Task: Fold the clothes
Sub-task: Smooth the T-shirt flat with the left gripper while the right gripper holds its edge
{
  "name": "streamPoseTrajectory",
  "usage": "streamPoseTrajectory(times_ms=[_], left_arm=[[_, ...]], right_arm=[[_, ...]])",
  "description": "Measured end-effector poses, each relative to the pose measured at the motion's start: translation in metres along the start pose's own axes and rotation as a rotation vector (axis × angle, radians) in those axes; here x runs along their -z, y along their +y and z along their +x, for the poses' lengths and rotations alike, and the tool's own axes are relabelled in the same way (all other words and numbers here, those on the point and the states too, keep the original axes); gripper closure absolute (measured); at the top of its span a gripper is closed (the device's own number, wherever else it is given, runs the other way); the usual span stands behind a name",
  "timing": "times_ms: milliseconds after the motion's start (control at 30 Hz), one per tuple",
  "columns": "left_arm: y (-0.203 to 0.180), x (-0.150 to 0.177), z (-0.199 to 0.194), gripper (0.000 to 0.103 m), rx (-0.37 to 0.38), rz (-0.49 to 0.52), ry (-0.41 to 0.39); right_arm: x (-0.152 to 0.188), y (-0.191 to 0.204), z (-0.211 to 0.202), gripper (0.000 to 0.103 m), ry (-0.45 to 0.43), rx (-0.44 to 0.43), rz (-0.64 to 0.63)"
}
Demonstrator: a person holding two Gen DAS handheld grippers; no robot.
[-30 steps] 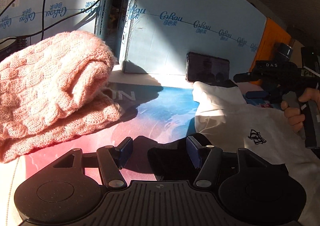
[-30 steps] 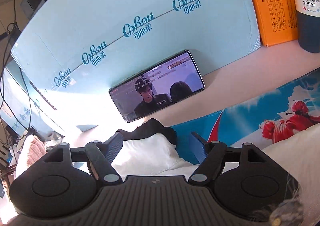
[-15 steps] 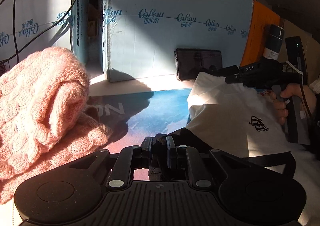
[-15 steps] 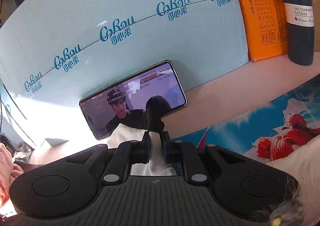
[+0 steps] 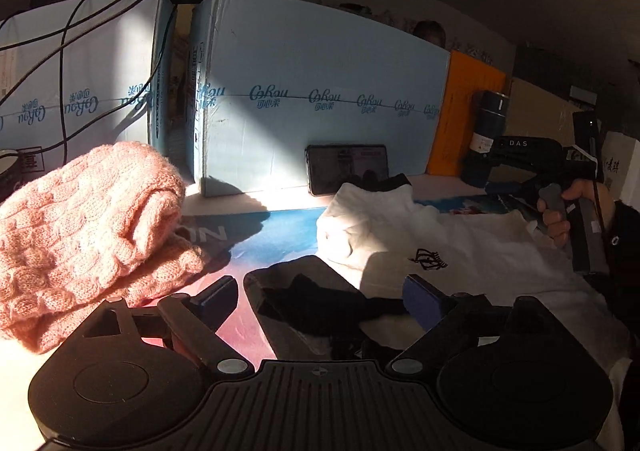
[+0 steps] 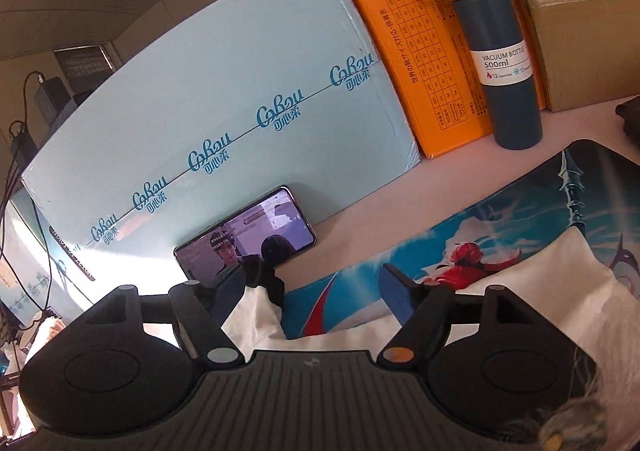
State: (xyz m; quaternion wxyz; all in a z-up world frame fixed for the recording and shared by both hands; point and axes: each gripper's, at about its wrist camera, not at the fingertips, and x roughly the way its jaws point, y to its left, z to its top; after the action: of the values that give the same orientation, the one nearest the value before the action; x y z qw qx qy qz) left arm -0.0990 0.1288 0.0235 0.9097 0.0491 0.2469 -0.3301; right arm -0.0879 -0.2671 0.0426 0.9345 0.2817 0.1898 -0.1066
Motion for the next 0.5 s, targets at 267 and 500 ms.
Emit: streamPoseTrajectory(times_ms=[267,500], left_arm=[[-0.012,0.017,0.006,0.008,-0.181,0.153,0.123],[-0.085,0.003,-0.005,0.008,0.011,0.219,-0.071]], right_arm=[[-0.031,-0.083,-0.061,0.024,-0.02,0.161,0.003],[-0.041,-0.112,-0.02,0.03,0.154,0.17,-0.018]])
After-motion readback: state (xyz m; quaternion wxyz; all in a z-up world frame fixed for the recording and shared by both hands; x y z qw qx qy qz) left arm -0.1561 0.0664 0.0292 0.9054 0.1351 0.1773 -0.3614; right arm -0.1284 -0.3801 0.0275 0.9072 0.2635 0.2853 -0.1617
